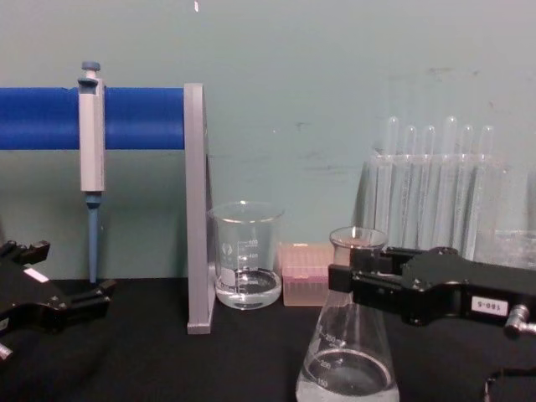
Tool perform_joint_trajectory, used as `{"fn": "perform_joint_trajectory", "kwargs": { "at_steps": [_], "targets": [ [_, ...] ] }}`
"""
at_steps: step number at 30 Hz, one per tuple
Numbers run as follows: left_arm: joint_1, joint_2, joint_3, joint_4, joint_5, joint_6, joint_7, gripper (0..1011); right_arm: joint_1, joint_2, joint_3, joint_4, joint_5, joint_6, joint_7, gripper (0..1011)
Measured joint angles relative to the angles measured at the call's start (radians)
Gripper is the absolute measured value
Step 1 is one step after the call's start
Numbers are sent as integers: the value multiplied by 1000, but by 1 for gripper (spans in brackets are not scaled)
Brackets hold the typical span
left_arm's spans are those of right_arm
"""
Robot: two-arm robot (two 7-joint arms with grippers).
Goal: Grasp the erlenmeyer flask with one hand, shake it three times, then place it back.
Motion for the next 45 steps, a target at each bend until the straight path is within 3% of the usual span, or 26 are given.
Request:
{"fn": "perform_joint_trajectory", "kwargs": {
  "at_steps": [45],
  "targets": [
    [0, 0, 0, 0, 0, 0, 0, 1001, 34, -14, -35, 66, -7, 7, 24, 449]
  ]
}}
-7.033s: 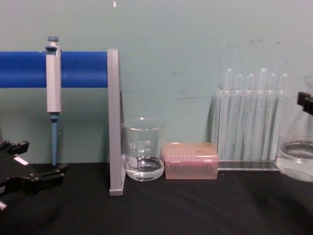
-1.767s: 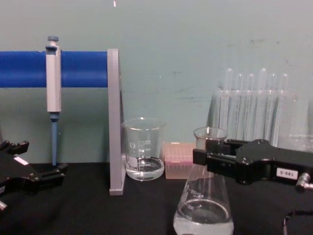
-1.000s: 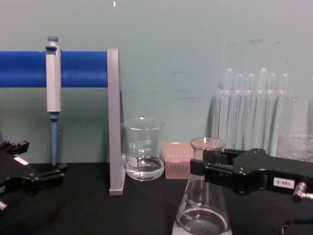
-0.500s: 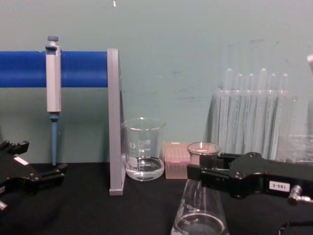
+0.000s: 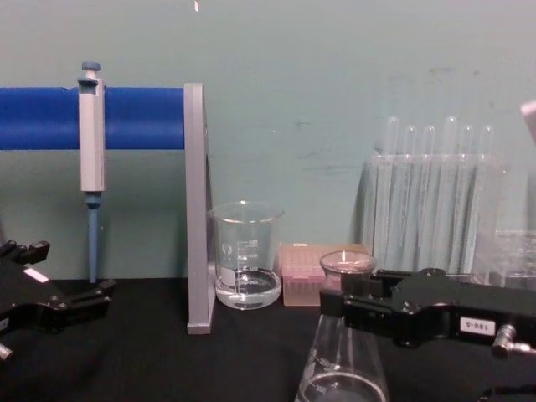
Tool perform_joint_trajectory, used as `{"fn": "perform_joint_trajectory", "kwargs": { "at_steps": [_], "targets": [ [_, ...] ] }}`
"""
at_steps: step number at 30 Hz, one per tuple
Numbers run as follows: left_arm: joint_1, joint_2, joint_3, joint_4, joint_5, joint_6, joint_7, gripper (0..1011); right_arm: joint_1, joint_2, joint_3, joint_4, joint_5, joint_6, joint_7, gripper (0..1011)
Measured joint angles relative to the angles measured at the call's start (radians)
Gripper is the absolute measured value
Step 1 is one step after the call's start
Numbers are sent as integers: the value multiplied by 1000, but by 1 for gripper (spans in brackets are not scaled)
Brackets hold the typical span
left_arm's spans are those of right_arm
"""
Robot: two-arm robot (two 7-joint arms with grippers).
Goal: Grasp the erlenmeyer flask with one hand, shake it three times, then place it back.
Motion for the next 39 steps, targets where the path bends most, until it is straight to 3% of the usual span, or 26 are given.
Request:
{"fn": "perform_joint_trajectory", "kwargs": {
  "at_steps": [39],
  "targets": [
    [0, 0, 0, 0, 0, 0, 0, 1001, 3, 2, -6, 3, 2, 17, 0, 449]
  ]
}}
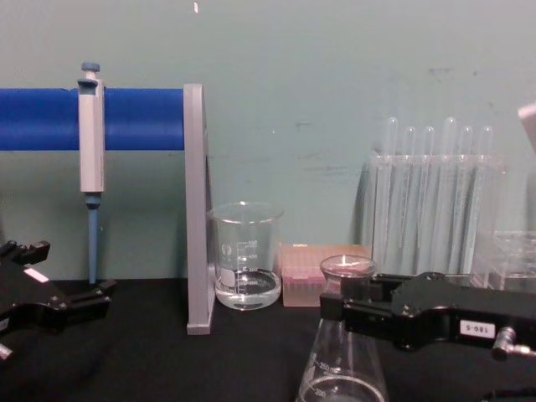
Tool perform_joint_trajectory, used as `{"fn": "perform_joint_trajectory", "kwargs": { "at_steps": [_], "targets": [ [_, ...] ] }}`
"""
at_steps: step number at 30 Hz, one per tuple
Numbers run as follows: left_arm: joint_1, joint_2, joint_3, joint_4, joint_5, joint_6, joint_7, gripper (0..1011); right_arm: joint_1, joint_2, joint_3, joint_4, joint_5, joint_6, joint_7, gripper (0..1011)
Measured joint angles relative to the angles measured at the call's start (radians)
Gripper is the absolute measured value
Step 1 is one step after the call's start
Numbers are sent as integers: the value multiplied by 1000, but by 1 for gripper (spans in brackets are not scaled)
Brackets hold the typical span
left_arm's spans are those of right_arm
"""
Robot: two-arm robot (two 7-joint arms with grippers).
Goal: Grasp the erlenmeyer flask with one hand, shake it three times, then place it back.
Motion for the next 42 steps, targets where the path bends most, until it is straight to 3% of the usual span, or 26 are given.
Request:
{"fn": "perform_joint_trajectory", "kwargs": {
  "at_steps": [5, 8, 12, 24, 42],
  "targets": [
    [0, 0, 0, 0, 0, 0, 0, 1001, 0, 0, 0, 0, 0, 0, 0, 449],
    [0, 0, 0, 0, 0, 0, 0, 1001, -1, 0, 0, 1, -4, 4, -1, 504],
    [0, 0, 0, 0, 0, 0, 0, 1001, -1, 0, 0, 1, -4, 4, -1, 669],
    [0, 0, 0, 0, 0, 0, 0, 1001, -1, 0, 0, 1, -2, 2, -1, 1000],
    [0, 0, 0, 0, 0, 0, 0, 1001, -1, 3, 0, -3, -1, 4, -2, 1000]
  ]
}}
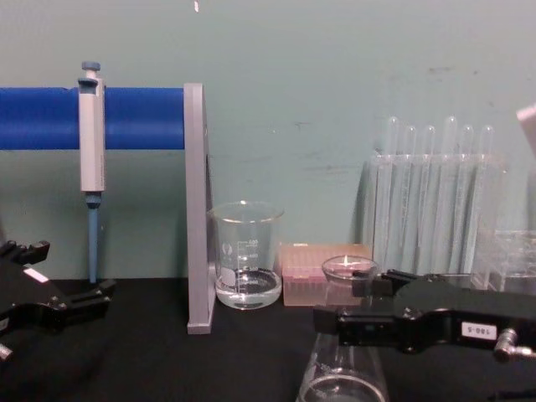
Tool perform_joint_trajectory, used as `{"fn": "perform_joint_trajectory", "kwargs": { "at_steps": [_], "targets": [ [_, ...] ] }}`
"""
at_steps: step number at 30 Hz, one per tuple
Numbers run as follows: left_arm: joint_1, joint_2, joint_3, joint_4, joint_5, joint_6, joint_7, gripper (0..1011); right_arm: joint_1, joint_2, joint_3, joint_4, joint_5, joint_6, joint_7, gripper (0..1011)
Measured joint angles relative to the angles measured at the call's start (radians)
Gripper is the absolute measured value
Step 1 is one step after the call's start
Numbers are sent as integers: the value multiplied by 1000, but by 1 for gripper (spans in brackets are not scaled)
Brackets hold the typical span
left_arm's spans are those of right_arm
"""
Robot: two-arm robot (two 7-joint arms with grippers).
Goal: Grasp the erlenmeyer flask with one hand, shake it three times, then place it back.
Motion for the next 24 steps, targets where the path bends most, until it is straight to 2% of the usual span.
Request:
{"fn": "perform_joint_trajectory", "kwargs": {
  "at_steps": [13, 19, 22, 24],
  "targets": [
    [0, 0, 0, 0, 0, 0, 0, 1001, -27, 52, 1, -46, 6, 32, 10, 1000],
    [0, 0, 0, 0, 0, 0, 0, 1001, -54, 95, 0, -80, 11, 47, 23, 1000],
    [0, 0, 0, 0, 0, 0, 0, 1001, -64, 127, -5, -94, 17, 81, 36, 1000],
    [0, 0, 0, 0, 0, 0, 0, 1001, -64, 136, -8, -94, 17, 91, 42, 1000]
  ]
}}
